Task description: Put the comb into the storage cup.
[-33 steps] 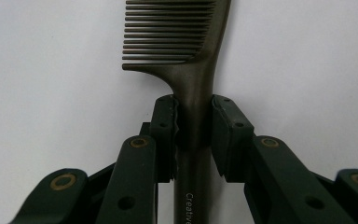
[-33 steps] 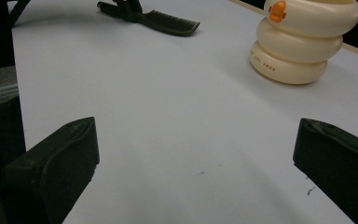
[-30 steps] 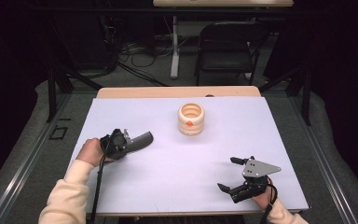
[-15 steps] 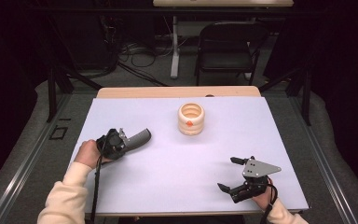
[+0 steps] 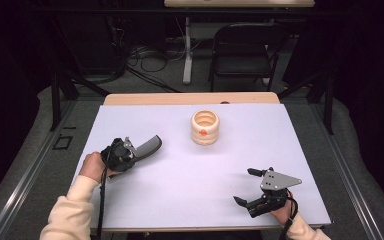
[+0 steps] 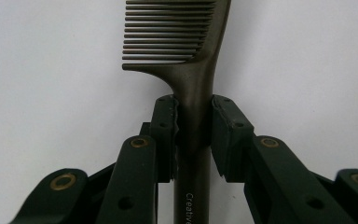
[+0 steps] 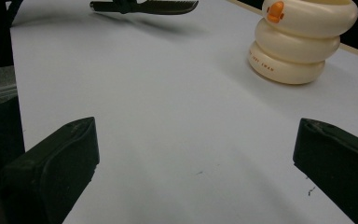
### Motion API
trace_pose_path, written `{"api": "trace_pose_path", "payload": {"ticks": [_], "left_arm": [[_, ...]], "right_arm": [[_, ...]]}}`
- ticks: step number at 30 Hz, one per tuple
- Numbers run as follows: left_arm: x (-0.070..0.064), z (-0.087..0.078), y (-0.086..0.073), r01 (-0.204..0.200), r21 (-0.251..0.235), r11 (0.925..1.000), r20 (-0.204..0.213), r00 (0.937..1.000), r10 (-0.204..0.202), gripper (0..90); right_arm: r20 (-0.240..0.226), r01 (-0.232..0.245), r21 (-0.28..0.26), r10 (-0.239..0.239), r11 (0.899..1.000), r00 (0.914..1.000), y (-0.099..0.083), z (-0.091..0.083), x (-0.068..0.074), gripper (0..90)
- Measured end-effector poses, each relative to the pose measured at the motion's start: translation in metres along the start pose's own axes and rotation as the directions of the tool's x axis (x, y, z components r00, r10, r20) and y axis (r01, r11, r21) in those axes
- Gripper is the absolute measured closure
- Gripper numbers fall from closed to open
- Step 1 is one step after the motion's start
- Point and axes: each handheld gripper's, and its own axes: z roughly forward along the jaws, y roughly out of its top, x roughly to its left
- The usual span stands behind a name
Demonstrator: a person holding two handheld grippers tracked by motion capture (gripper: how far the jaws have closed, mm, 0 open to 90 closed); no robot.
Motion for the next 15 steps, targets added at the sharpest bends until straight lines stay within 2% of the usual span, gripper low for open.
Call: {"api": "trace_pose_path", "payload": {"ticks": [6,15], "left_arm": [[0.0003,-0.0034,-0.0019,0.036,-0.044,0.9984,-0.001,0.9994,-0.036,72.0],[-0.0017,-0.0087,-0.0009,0.049,-0.086,0.9951,0.003,0.9988,-0.048,72.1]], "right_arm": [[0.001,0.0,-0.001,0.0,1.0,1.0,0.0,-0.0002,0.0001,0.0],[0.002,0.002,-0.002,-0.002,1.0,1.0,0.0001,-0.0005,0.0001,0.0]]}}
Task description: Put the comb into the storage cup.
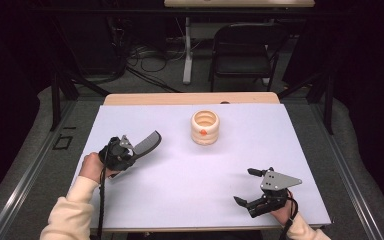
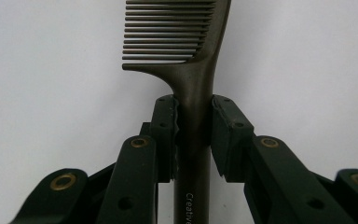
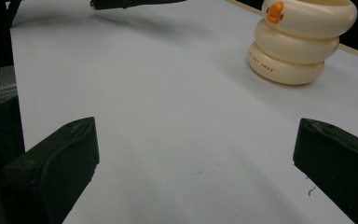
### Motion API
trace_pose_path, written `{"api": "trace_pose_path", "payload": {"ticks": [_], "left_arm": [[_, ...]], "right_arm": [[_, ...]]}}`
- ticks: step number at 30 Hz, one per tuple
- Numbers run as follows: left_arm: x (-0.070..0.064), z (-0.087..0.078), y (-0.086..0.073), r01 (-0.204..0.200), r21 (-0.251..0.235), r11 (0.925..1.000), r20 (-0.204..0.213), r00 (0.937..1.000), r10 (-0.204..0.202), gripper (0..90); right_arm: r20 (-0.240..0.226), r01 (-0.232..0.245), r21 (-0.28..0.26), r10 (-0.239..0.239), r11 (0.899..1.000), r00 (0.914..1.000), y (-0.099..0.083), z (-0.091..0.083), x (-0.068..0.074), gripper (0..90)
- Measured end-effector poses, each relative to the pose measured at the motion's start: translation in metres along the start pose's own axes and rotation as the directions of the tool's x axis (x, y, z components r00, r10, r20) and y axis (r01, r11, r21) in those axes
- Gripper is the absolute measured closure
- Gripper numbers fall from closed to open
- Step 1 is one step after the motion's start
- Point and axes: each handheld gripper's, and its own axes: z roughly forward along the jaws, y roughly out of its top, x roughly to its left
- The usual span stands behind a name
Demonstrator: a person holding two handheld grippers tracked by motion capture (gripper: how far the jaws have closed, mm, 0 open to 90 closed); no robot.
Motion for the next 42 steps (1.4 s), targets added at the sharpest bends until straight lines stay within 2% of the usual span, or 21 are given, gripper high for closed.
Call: {"api": "trace_pose_path", "payload": {"ticks": [16,29,36,42], "left_arm": [[-0.0044,-0.0076,0.0027,0.019,-0.098,0.995,0.005,0.9998,-0.019,72.1],[-0.0077,-0.0081,0.0046,0.047,-0.164,0.9854,-0.012,0.9987,-0.05,72.1],[-0.0089,-0.0077,0.0053,0.061,-0.191,0.9797,-0.007,0.998,-0.063,72.1],[-0.01,-0.0082,0.0057,0.073,-0.224,0.972,-0.003,0.9972,-0.075,72.1]], "right_arm": [[0.001,0.002,0.0,-0.002,1.0,1.0,0.0001,-0.0001,-0.0002,0.0],[0.0,0.0,0.0,0.0,1.0,1.0,0.0001,0.0001,0.0,0.0],[0.0,0.0,0.001,0.0,1.0,1.0,0.0001,0.0,0.0001,0.0],[0.0,-0.001,0.001,0.001,1.0,1.0,0.0001,0.0002,0.0001,0.0]]}}
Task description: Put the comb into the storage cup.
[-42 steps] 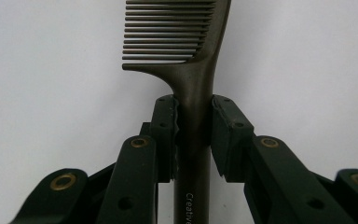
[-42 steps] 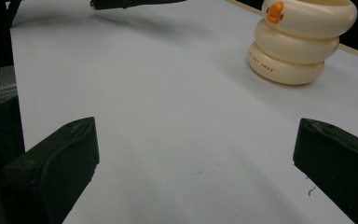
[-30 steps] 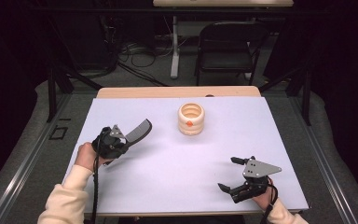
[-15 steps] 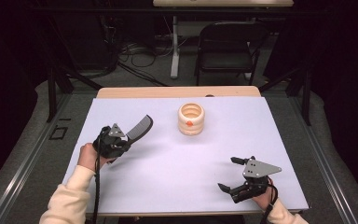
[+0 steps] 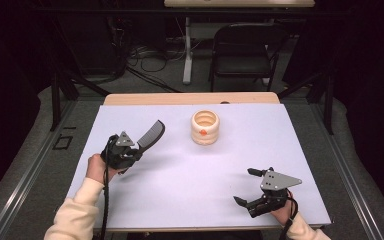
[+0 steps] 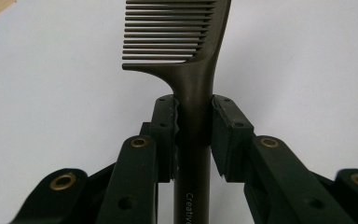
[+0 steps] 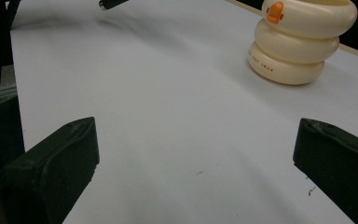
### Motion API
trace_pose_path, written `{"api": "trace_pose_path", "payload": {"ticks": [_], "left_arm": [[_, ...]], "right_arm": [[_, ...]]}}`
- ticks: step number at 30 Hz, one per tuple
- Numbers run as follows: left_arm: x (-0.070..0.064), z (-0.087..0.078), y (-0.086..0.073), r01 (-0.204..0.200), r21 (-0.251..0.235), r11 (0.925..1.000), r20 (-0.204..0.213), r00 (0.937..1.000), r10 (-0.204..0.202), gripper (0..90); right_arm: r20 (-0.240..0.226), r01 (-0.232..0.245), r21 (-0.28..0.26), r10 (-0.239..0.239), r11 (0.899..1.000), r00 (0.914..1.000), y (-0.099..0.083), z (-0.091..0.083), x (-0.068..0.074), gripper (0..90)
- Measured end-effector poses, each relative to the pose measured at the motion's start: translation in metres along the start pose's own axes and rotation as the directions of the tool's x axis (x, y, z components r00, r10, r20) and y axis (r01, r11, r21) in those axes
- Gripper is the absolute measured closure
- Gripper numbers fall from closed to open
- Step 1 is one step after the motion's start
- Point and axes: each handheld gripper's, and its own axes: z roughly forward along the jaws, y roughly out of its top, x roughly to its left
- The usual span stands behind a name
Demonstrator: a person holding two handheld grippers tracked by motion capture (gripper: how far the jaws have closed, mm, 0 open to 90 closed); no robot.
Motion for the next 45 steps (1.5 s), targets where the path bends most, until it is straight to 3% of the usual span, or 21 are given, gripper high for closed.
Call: {"api": "trace_pose_path", "payload": {"ticks": [23,45], "left_arm": [[-0.007,0.003,0.006,0.028,-0.092,0.9954,0.0,0.9996,-0.028,72.1],[-0.014,0.01,0.014,0.028,-0.137,0.9902,-0.002,0.9996,-0.029,72.1]], "right_arm": [[-0.002,-0.001,0.002,0.001,1.0,1.0,0.0,0.001,0.0,0.0],[-0.002,-0.002,0.006,0.002,1.0,1.0,0.0,0.002,0.0,0.0]]}}
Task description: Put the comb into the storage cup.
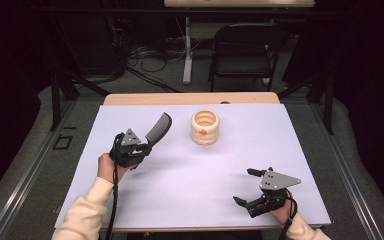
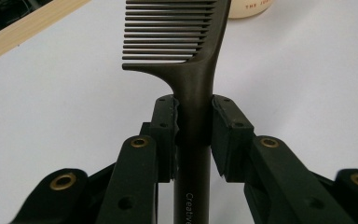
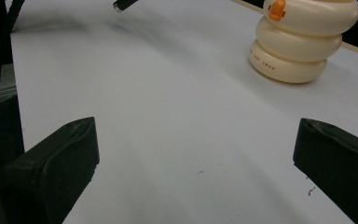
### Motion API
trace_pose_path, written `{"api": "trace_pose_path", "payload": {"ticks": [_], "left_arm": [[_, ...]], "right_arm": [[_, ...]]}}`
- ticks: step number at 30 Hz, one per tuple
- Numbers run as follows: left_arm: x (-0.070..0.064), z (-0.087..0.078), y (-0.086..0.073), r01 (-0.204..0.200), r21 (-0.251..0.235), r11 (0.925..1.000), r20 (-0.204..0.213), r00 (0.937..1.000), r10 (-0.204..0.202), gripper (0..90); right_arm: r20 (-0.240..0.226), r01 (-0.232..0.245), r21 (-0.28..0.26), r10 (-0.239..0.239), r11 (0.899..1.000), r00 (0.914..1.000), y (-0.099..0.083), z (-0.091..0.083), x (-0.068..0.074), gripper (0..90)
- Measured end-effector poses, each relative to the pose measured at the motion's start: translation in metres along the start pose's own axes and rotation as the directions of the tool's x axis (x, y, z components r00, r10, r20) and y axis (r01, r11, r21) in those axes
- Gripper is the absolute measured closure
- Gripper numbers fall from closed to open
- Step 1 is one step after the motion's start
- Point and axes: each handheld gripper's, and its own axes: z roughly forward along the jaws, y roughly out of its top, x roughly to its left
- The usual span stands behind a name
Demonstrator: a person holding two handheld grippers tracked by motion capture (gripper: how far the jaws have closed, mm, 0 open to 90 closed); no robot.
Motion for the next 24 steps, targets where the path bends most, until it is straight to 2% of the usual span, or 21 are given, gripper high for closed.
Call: {"api": "trace_pose_path", "payload": {"ticks": [24], "left_arm": [[-0.007,0.011,0.014,0.016,-0.079,0.9967,0.016,0.9998,-0.014,72.1]], "right_arm": [[-0.002,-0.001,0.002,0.001,1.0,1.0,0.0,0.001,0.0,0.0]]}}
